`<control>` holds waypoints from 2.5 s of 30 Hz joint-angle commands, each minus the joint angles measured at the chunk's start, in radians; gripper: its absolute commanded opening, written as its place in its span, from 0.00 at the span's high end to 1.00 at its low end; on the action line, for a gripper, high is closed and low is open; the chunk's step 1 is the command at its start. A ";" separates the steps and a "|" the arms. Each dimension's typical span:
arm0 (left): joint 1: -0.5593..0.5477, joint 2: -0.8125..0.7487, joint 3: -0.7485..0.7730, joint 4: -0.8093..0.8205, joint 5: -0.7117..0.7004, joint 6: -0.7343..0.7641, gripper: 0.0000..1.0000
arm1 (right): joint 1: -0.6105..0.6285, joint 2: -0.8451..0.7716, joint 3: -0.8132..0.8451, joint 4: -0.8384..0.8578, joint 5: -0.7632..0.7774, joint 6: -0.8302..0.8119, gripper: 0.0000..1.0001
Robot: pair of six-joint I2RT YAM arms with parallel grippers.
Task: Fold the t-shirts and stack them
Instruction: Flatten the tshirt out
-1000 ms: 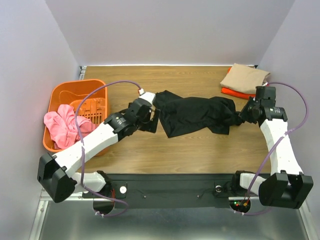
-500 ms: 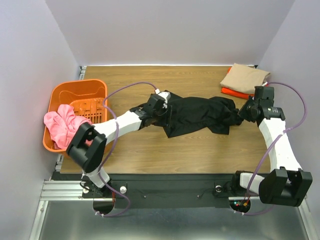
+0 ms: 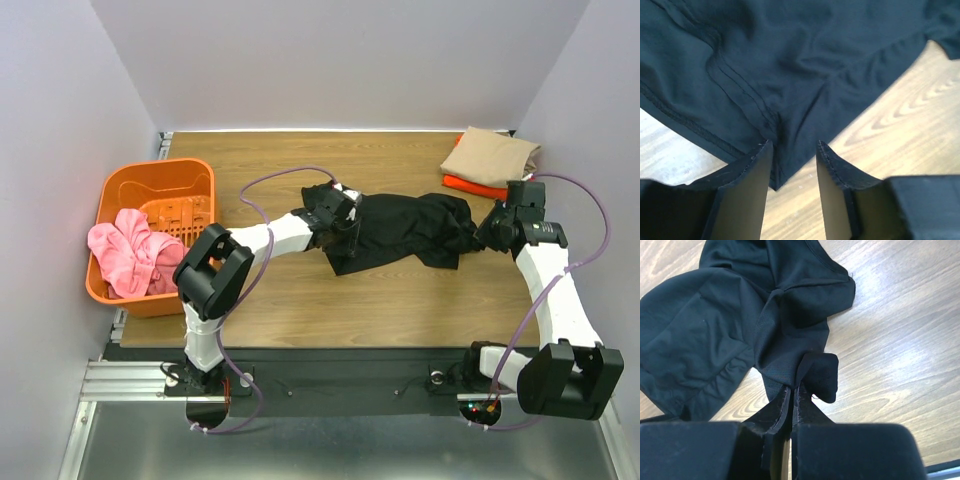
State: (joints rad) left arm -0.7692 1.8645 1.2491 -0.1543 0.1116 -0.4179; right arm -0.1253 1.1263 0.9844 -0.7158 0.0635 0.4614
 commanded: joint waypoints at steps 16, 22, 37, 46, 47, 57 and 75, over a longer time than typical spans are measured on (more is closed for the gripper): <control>-0.024 0.091 0.145 -0.131 -0.092 -0.002 0.50 | -0.008 0.018 0.016 0.067 -0.024 0.008 1.00; -0.025 0.113 0.153 -0.146 -0.104 -0.001 0.58 | -0.008 0.018 0.019 0.067 -0.022 0.011 1.00; 0.093 -0.163 0.053 -0.125 -0.302 -0.064 1.00 | -0.008 -0.005 0.017 0.064 -0.050 -0.069 1.00; 0.211 -0.387 -0.109 -0.137 -0.309 -0.107 1.00 | 0.003 -0.002 -0.088 0.029 -0.195 -0.084 1.00; 0.234 -0.416 -0.140 -0.137 -0.309 -0.108 1.00 | 0.009 0.001 -0.107 0.013 -0.200 -0.087 1.00; 0.321 -0.510 -0.263 -0.151 -0.294 -0.082 1.00 | 0.174 0.067 -0.156 -0.068 -0.142 -0.081 0.98; 0.343 -0.505 -0.301 -0.123 -0.268 -0.079 1.00 | 0.271 0.079 -0.039 -0.238 -0.122 -0.090 0.41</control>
State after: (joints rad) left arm -0.4305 1.3918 0.9569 -0.2966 -0.1555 -0.5098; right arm 0.1436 1.1969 0.9199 -0.9218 -0.0410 0.3813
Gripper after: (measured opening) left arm 0.017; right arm 0.584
